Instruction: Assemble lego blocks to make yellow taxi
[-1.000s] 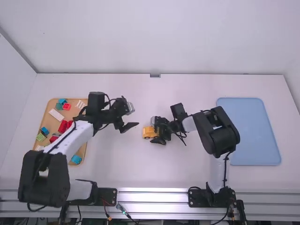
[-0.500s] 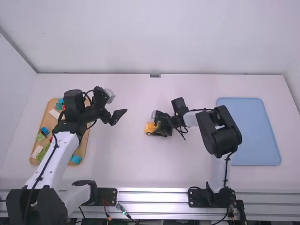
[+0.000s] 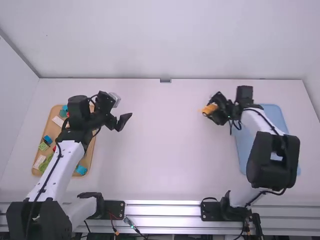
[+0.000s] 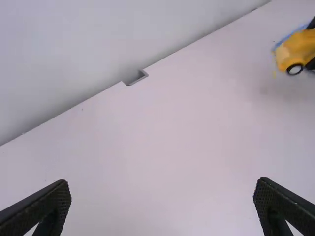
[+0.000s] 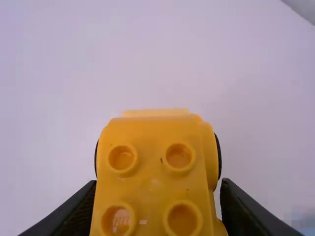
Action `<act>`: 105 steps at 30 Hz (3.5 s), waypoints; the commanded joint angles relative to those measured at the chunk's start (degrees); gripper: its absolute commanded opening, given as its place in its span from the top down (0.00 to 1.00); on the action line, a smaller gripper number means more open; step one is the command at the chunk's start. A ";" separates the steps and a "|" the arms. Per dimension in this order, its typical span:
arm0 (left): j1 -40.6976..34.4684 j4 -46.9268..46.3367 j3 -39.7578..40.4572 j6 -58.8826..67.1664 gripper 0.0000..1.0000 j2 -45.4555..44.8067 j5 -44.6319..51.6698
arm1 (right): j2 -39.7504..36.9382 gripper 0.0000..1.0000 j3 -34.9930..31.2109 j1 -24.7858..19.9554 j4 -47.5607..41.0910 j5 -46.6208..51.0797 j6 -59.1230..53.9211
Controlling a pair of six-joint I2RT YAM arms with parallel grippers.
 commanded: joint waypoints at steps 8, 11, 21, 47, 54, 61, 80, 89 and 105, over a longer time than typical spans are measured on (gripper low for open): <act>0.07 1.68 -0.24 -0.35 0.01 0.00 -0.42 | 0.13 0.68 -6.88 -22.77 10.80 8.83 21.33; 0.00 1.68 -0.24 -0.33 0.01 0.00 -0.44 | 2.75 0.66 -9.51 -25.55 15.63 8.81 23.47; -1.88 2.80 -0.22 -10.75 0.01 -0.04 -19.02 | 6.32 0.13 -9.92 -27.71 16.50 8.79 27.23; -9.66 -0.04 2.16 -10.62 0.01 -25.49 -28.89 | -39.34 0.01 -3.78 -2.05 1.29 19.47 32.26; -5.30 3.16 -2.28 -14.98 0.09 -30.37 -33.23 | -44.16 0.08 -8.03 2.57 5.52 23.75 36.54; -4.82 3.16 -8.49 -21.19 0.20 -36.58 -35.27 | -50.03 0.19 -13.90 6.61 11.38 28.42 42.40; -4.82 3.16 -32.67 -23.73 0.62 -60.75 -35.27 | -73.70 0.60 -37.57 6.61 19.16 28.42 47.09; -4.82 3.16 -41.87 -23.73 0.78 -67.42 -35.27 | -84.42 0.79 -48.29 6.61 19.16 28.42 47.09; -4.82 3.16 -45.58 -23.73 0.98 -67.42 -35.27 | -98.14 1.00 -62.01 6.61 19.16 28.42 47.09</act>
